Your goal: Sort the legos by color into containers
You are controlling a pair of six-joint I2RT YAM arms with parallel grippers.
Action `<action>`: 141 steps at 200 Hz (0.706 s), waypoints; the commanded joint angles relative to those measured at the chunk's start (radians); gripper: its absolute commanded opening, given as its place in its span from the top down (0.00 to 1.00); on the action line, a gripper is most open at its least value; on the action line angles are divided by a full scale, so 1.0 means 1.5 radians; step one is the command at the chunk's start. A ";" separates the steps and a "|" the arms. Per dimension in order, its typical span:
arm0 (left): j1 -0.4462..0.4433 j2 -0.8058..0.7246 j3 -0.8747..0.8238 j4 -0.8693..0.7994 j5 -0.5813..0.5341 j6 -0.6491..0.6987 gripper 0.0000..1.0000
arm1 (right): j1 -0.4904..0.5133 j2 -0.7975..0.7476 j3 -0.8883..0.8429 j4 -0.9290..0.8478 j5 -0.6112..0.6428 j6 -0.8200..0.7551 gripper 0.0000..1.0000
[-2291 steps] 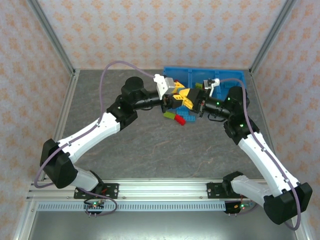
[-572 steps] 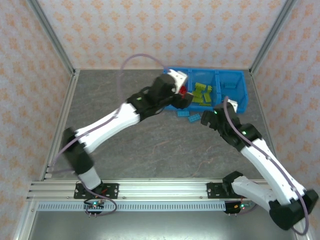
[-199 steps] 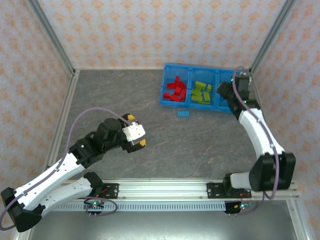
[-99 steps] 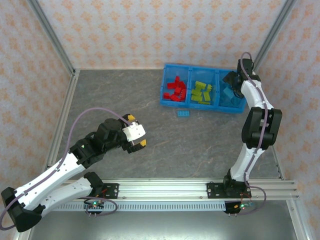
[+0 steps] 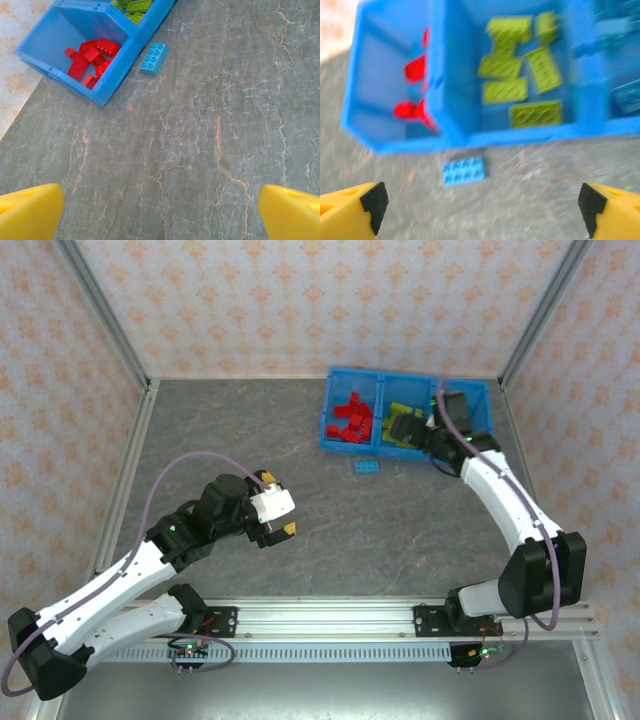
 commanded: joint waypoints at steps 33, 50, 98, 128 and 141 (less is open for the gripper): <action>0.010 -0.005 0.007 0.009 0.012 -0.014 0.00 | 0.123 0.118 -0.024 0.033 0.131 -0.103 0.01; 0.010 -0.005 0.007 0.009 0.010 -0.014 0.00 | 0.138 0.167 -0.025 0.085 0.122 -0.097 0.01; 0.010 -0.007 0.001 0.009 -0.001 -0.011 0.00 | 0.158 0.287 -0.010 0.183 0.175 -0.048 0.00; 0.011 -0.002 0.003 0.007 0.000 -0.010 0.00 | 0.161 0.335 0.008 0.204 0.142 -0.038 0.04; 0.010 -0.002 0.003 0.007 0.000 -0.010 0.00 | 0.165 0.353 0.016 0.207 0.135 -0.035 0.08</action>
